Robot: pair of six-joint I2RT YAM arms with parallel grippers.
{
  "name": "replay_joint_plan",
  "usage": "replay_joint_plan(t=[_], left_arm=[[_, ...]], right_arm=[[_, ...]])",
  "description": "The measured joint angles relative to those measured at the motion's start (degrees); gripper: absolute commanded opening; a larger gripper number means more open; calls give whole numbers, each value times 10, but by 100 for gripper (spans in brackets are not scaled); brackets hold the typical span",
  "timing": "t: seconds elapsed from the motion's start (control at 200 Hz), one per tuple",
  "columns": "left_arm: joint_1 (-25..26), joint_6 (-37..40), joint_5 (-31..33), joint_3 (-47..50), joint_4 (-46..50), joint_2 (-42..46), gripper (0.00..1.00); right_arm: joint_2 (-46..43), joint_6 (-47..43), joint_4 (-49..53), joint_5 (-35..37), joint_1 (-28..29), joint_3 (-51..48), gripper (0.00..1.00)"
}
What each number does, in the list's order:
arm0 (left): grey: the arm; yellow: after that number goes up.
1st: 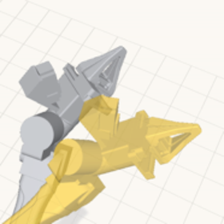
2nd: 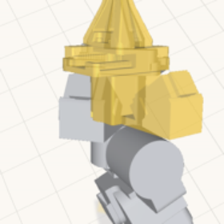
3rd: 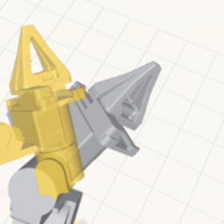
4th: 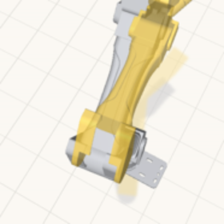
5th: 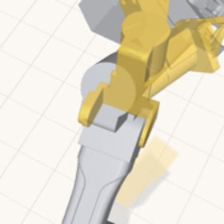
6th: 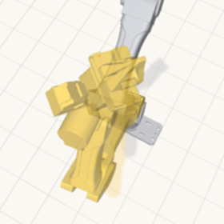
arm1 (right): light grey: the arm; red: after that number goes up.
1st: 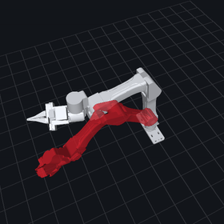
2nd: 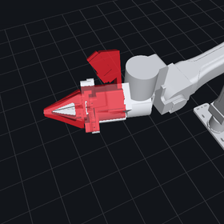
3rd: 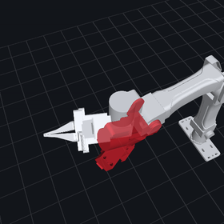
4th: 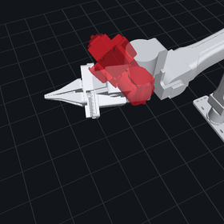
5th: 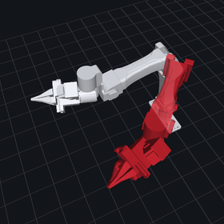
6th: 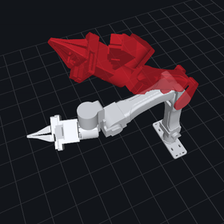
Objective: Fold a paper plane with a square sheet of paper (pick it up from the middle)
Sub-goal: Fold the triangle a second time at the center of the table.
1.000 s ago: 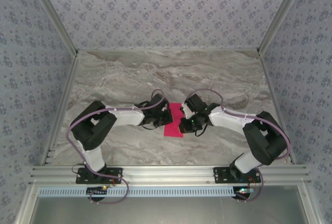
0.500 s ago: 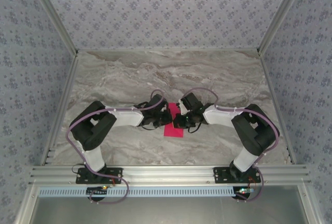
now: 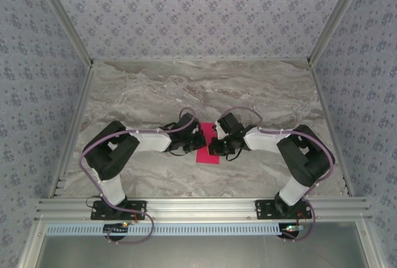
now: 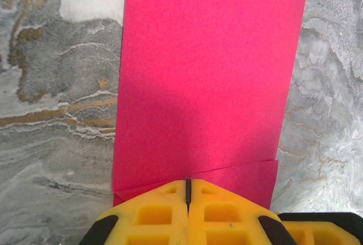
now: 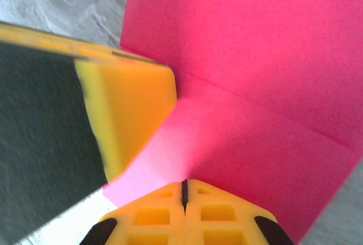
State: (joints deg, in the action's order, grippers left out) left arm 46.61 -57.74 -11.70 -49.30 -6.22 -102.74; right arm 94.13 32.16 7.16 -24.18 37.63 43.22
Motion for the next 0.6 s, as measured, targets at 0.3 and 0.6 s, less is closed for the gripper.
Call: replay_joint_plan(t=[0.3,0.6], left_arm=[[-1,0,0,4,-5,2,0],[-1,10,-8,5,-10,2,0]], right_arm=[[-75,-13,29,1,-2,-70,0],[-138,-11,99,16,-22,-90,0]])
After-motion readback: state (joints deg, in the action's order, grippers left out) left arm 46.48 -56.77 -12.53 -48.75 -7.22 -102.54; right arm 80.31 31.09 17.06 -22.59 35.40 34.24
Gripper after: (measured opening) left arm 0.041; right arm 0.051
